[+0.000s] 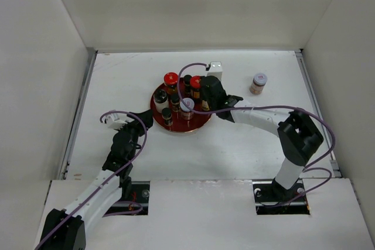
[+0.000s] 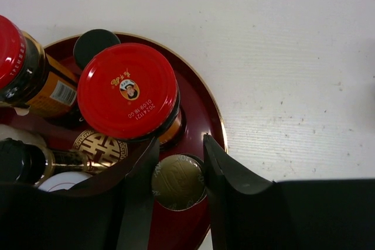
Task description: Organize the condiment bottles
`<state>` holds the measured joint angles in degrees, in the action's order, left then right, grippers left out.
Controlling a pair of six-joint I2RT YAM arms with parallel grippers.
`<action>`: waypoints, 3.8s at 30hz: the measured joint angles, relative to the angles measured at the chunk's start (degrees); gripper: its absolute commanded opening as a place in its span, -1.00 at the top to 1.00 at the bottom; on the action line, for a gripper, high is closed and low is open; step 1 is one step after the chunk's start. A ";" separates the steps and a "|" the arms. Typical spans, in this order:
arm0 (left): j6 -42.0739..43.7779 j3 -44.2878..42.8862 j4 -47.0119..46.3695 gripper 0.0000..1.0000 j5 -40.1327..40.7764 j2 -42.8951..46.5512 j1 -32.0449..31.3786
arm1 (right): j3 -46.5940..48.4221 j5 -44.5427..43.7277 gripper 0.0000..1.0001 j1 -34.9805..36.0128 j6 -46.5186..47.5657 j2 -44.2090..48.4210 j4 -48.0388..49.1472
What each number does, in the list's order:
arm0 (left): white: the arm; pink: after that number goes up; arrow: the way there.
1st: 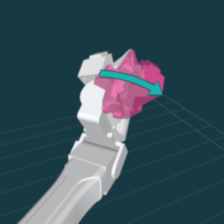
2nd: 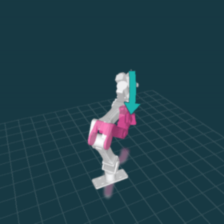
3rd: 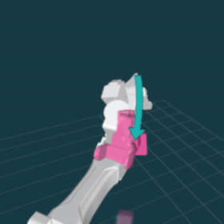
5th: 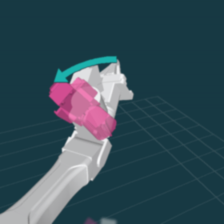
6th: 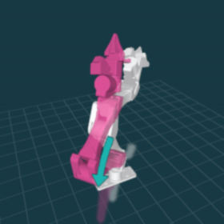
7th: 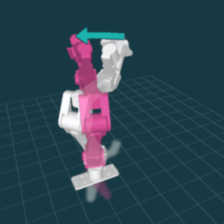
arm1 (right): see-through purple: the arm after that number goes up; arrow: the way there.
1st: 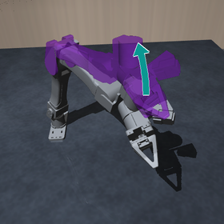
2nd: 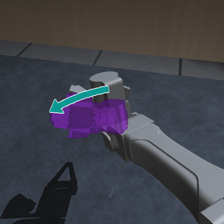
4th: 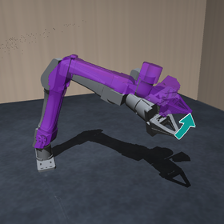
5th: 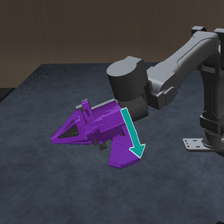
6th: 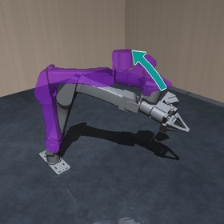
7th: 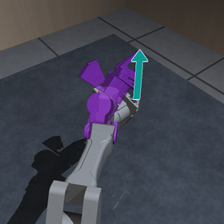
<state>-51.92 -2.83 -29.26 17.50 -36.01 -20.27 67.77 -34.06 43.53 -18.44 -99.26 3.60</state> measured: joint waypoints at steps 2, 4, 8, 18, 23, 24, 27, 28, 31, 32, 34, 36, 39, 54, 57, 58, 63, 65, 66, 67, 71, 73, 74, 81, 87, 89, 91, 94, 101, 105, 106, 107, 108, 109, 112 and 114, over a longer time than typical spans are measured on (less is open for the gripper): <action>0.00 -0.02 0.00 -0.50 -0.02 0.02 0.00 | 0.00 -0.42 -0.19 0.00 -0.46 -0.46 0.94; 0.02 -0.02 0.00 -0.50 -0.02 0.02 0.00 | -0.02 -0.76 -0.32 0.02 -0.70 -0.66 1.16; 0.00 -0.02 0.00 -0.50 -0.02 0.02 0.00 | -0.42 -1.05 -0.48 0.02 -1.07 -0.42 1.44; 0.00 -0.02 0.04 -0.50 -0.04 0.00 0.00 | -10.88 -0.22 -0.57 -4.94 -1.92 15.39 2.29; 0.00 -0.02 0.04 -0.50 -0.02 -0.02 0.00 | -12.74 0.15 -0.87 -18.93 -2.25 17.07 3.30; 0.00 -0.02 0.02 -0.50 -0.02 -0.07 0.00 | -12.74 0.17 -0.90 -21.75 -2.16 16.22 3.30; 0.00 -0.02 0.04 -0.50 -0.02 -0.13 -0.02 | -12.44 0.22 -1.00 -27.45 -2.10 12.50 2.75; 0.00 -0.02 0.04 -0.50 -0.02 -0.13 -0.02 | -11.96 0.31 -1.00 -28.74 -1.95 10.86 2.23; 0.00 -0.02 0.00 -0.51 0.00 -0.24 -0.07 | -9.38 1.38 -1.00 -31.45 -1.40 5.75 0.66; 0.00 -0.02 -0.04 -0.51 0.00 -0.42 -0.07 | -8.48 2.01 -1.00 -32.09 -1.25 4.35 0.42; 0.00 -0.02 -0.04 -0.51 0.00 -0.74 -0.11 | -7.13 3.43 -1.00 -32.92 -1.03 2.38 0.17; 0.00 -0.02 -0.07 -0.51 0.02 -1.03 -0.13 | -5.99 4.83 -1.00 -33.07 -0.79 1.18 0.24; 0.00 -0.02 -0.17 -0.51 0.07 -1.81 -0.39 | -3.78 6.51 -1.00 -33.00 -0.33 -0.57 0.35; 0.02 -0.02 -1.01 -0.51 0.04 -2.80 -0.50 | 0.66 7.50 -0.13 -34.45 0.37 -7.26 1.01; 0.02 -0.02 -1.03 -0.51 0.07 -2.80 -0.50 | -1.33 7.06 -0.02 -34.03 0.00 -5.86 1.75; 0.02 -0.02 -1.01 -0.51 0.04 -2.80 -0.50 | -2.75 6.62 -0.01 -33.66 -0.20 -4.59 1.81; 0.02 -0.02 -1.01 -0.51 0.04 -2.71 -0.52 | -14.16 4.09 0.02 -27.80 -1.60 7.08 0.28; 0.02 -0.02 -1.01 -0.51 0.02 -2.69 -0.52 | -18.69 3.10 0.03 -23.21 -2.69 13.44 -0.37; 0.02 -0.02 -0.98 -0.51 0.02 -2.64 -0.52 | -20.46 2.71 0.03 -20.81 -3.32 16.31 -0.66; 0.02 -0.02 -0.98 -0.51 0.04 -2.56 -0.52 | -22.08 2.23 0.03 -17.84 -4.02 19.32 -0.90; 0.02 -0.02 -0.96 -0.51 0.02 -1.99 -0.52 | -24.68 -0.02 0.03 -5.88 -6.86 26.05 -1.95; 0.02 -0.02 -0.96 -0.51 0.02 -1.75 -0.46 | -24.74 -0.68 0.03 -0.57 -8.15 26.71 -2.05; 0.02 -0.02 -0.96 -0.51 0.02 -1.62 -0.39 | -24.74 -0.76 0.03 1.84 -8.83 26.62 -2.01; 0.02 -0.02 -0.94 -0.51 0.02 -1.60 -0.39 | -21.11 -1.55 0.03 9.79 -9.90 20.00 -2.45; 0.02 -0.02 -0.96 -0.51 0.02 -1.60 -0.39 | -15.30 -2.01 0.03 10.58 -8.35 12.66 -1.53; 0.02 -0.02 -0.96 -0.51 0.02 -1.62 -0.39 | -13.68 -2.27 0.03 10.58 -7.89 10.69 -1.27; 0.02 0.00 -0.96 -0.51 0.02 -1.64 -0.39 | -12.55 -2.43 0.03 10.58 -7.39 8.92 -0.63; 0.02 -0.02 -0.96 -0.51 0.02 -1.68 -0.39 | -11.41 -2.60 0.02 10.58 -6.69 6.49 0.24; 0.02 -0.02 -0.96 -0.51 0.02 -1.66 -0.39 | -10.73 -3.72 -0.11 10.64 -5.51 1.11 2.43; 0.02 -0.02 -0.96 -0.51 0.02 -1.66 -0.39 | -10.08 -5.03 -0.41 11.08 -5.25 -0.11 3.78; 0.02 -0.02 -0.96 -0.53 0.02 -1.66 -0.39 | -10.08 -5.31 -0.48 11.26 -5.25 -0.17 3.98; 0.02 -0.02 -0.96 -0.55 0.02 -1.66 -0.39 | -10.08 -5.62 -0.54 11.41 -5.29 -0.22 4.11; 0.02 -0.02 -0.96 -0.57 0.04 -1.66 -0.39 | -10.08 -5.92 -0.60 11.65 -5.38 -0.22 4.39; 0.02 -0.02 -0.96 -0.60 0.04 -1.66 -0.39 | -10.08 -6.32 -0.67 11.96 -5.42 -0.22 4.63; 0.00 -0.02 -0.94 -0.69 0.04 -1.66 -0.39 | -10.08 -7.34 -0.87 13.05 -5.40 0.15 4.72; 0.00 -0.02 -0.94 -0.82 0.04 -1.62 -0.37 | -10.34 -7.82 -1.00 13.75 -5.44 1.55 4.52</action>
<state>-51.92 -2.85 -30.20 17.54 -37.63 -20.64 57.43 -41.89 57.28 -23.88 -97.71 8.12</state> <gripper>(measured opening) 0.859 0.962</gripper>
